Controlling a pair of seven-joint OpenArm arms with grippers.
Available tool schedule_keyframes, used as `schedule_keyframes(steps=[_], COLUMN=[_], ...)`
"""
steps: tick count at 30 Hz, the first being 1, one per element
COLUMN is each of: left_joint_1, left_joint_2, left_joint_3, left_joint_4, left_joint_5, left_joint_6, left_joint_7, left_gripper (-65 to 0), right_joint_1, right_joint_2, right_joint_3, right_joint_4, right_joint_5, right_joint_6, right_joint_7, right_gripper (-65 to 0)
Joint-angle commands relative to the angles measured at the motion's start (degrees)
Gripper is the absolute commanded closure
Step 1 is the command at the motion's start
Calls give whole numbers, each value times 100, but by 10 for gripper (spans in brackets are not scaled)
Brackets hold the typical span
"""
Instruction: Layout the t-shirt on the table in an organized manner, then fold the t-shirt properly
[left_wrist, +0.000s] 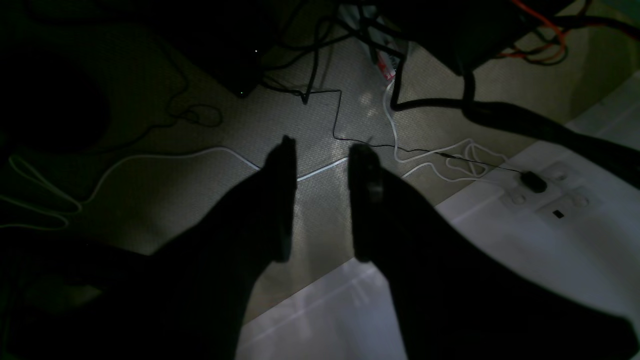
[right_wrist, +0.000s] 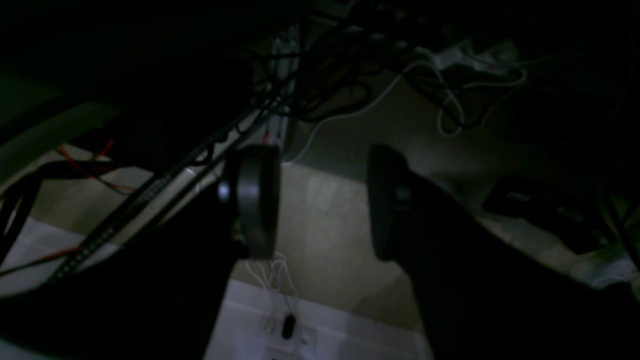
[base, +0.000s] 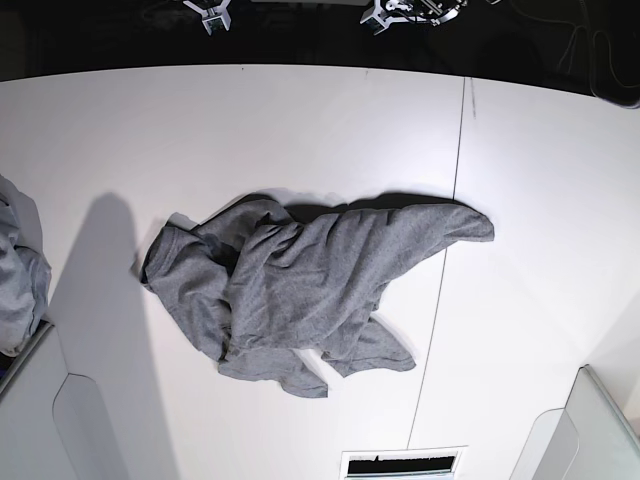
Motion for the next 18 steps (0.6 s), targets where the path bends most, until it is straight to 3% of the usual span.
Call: schedule_keyframes(steps=[1, 9, 16, 18], left_joint_1=[35, 592, 1679, 1993], left_joint_2=[0, -74, -291, -341], left_joint_3=[2, -155, -1521, -1954], left_joint_4=[17, 520, 2000, 2485], left_joint_5=[0, 446, 466, 463], left_joint_6=[-39, -20, -46, -299], left_joint_7=[-24, 116, 116, 118], left_gripper=[-205, -205, -205, -205], right_joint_1=[-72, -761, -1773, -2055], right_joint_2=[28, 76, 238, 330], right_joint_3=[-11, -11, -11, -11], right_joint_4=[85, 1060, 2319, 2699], right_joint_5=[7, 11, 162, 321], right_joint_6=[9, 13, 33, 55], right_joint_7=[42, 39, 37, 37], right_gripper=[-284, -284, -284, -284])
